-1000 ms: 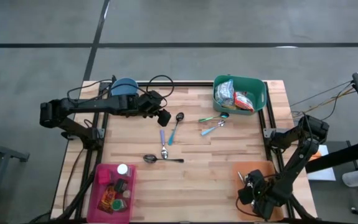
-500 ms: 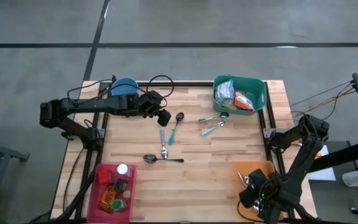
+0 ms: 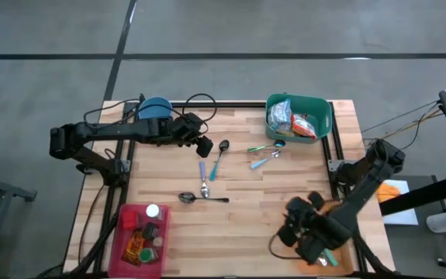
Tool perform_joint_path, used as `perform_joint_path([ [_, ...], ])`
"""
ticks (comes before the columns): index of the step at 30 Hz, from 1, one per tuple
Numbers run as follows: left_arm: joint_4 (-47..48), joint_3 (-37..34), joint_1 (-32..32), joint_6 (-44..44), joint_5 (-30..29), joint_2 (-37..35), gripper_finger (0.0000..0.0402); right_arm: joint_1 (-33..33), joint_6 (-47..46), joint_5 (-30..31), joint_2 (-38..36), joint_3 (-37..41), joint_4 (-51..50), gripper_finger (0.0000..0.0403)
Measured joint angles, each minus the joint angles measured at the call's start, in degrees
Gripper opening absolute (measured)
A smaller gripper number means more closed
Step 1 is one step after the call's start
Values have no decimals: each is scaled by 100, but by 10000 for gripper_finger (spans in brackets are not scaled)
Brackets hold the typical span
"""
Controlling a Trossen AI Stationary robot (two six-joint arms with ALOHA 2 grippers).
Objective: Pick & Place Food Item
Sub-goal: Put the black spoon into the orange bin
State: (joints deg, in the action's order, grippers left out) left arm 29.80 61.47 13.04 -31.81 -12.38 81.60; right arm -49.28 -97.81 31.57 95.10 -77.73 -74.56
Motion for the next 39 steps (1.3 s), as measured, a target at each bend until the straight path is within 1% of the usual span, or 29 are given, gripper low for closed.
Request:
perform_joint_path([
  [6, 0, 0, -2, 0, 0, 0, 279, 861, 2314, 27, 1, 11, 962, 152],
  [12, 0, 0, -2, 0, 0, 0, 279, 1453, 4433, 14, 0, 110, 2099, 152],
  [22, 0, 0, 0, 0, 0, 0, 279, 1985, 6965, -12, 0, 700, 4225, 152],
  [26, 0, 0, -1, 0, 0, 0, 279, 2155, 7867, -132, -1, 1135, 5469, 152],
  [30, 0, 0, -2, -2, 0, 0, 279, 2429, 8531, -565, -1, 1659, 6874, 152],
  [34, 0, 0, 0, -1, 0, 0, 279, 2741, 8619, -1153, -1, 2051, 8008, 152],
  [36, -1, 0, 0, 0, 0, 0, 279, 2848, 8605, -1210, 36, 2157, 8404, 152],
  [39, 0, 0, -2, 0, 0, 0, 279, 2950, 8606, -1219, 138, 2187, 8612, 152],
])
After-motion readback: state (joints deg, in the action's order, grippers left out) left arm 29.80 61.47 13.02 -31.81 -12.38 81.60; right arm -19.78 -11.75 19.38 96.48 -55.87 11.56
